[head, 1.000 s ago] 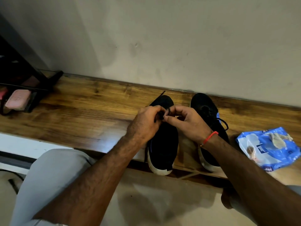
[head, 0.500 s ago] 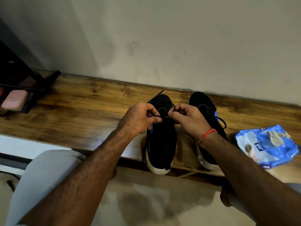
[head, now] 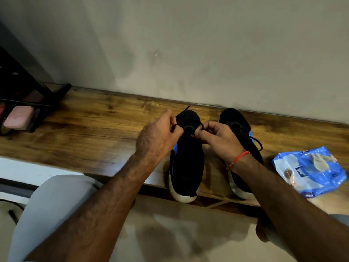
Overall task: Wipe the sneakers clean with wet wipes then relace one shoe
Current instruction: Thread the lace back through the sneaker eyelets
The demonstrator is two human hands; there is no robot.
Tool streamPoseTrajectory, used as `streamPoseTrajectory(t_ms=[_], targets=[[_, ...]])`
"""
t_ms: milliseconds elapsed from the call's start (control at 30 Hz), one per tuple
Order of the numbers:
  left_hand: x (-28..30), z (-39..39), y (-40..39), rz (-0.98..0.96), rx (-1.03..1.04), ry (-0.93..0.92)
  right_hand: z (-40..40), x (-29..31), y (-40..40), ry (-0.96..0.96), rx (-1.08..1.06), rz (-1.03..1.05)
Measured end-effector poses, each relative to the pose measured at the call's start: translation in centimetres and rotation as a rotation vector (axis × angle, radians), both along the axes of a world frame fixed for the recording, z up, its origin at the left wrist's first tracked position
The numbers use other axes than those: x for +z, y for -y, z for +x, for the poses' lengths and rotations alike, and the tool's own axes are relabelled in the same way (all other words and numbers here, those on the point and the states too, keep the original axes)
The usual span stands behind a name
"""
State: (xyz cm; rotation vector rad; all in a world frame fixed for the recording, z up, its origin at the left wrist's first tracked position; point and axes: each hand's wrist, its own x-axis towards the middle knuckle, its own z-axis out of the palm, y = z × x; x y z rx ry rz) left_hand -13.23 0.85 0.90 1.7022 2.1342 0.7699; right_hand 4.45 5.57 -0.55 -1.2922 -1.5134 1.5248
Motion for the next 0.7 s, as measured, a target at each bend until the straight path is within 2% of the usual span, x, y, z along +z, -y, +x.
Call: streamPoseTrajectory(t_ms=[67,233,300,367,433,500,633,700], targets=[[-0.3,0.1,-0.1,0.079,0.083,0.046,0.0,0.1,0.1,-0.008,0.009,-0.002],[0.9,-0.1,-0.7,0.203,0.251,0.524,0.5,-0.1,-0.2,0.010,-0.004,-0.017],[1.2,-0.4,-1.0,0.184,0.340,0.769,0.5,0.0,-0.1,0.006,0.002,-0.029],[0.9,-0.9,-1.3,0.083,0.414,0.932,0.5,0.0,0.0,-0.007,-0.001,-0.035],[0.1,-1.2,-1.6,-0.047,0.445,0.980,0.4,-0.1,0.0,-0.025,-0.018,-0.032],[-0.7,-1.0,-1.6,-0.160,0.452,0.931,0.3,-0.2,0.0,-0.041,-0.030,-0.038],[-1.4,-0.1,-1.3,-0.240,0.530,0.908,0.2,-0.3,0.0,-0.044,-0.024,-0.020],[-1.1,0.4,-1.3,-0.375,0.512,0.932,0.3,-0.2,0.1,-0.044,-0.008,-0.004]])
